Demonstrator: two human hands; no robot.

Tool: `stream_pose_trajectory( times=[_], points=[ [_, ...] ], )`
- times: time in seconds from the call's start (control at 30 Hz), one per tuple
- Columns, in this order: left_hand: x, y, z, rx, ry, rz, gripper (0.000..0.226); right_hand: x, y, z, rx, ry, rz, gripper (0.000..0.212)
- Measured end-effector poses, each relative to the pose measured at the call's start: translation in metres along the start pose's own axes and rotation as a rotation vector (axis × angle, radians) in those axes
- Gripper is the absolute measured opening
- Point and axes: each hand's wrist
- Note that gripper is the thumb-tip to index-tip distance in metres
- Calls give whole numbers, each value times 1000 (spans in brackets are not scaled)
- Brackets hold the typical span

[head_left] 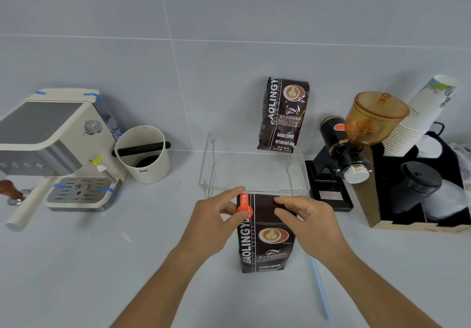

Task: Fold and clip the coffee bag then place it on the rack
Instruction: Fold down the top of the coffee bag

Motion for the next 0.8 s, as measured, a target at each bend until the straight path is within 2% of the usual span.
stream_pose_trajectory(
  times=[0.13,0.27,0.43,0.63,0.8],
  points=[
    [2,2,5,-174,199,38,10,0,2,-2,62,-36,14,14],
    [3,4,1,-283,238,45,9,1,-2,-4,146,-149,-23,10],
    [-4,-2,-1,-242,252,-33,8,-5,-9,-6,199,-202,-116,10],
    [-5,4,-1,-12,70,-58,11,-8,-14,-8,137,-51,-189,8],
    [-9,6,-6,133,16,-43,21,-18,-6,-11,-35,227,-188,13]
  ],
)
Point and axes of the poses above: each hand's wrist, its own x-axis away from the middle knuckle, its own y-axis out of the palm, z = x × y, and after that the axes turned 7 degrees about z, right-handed
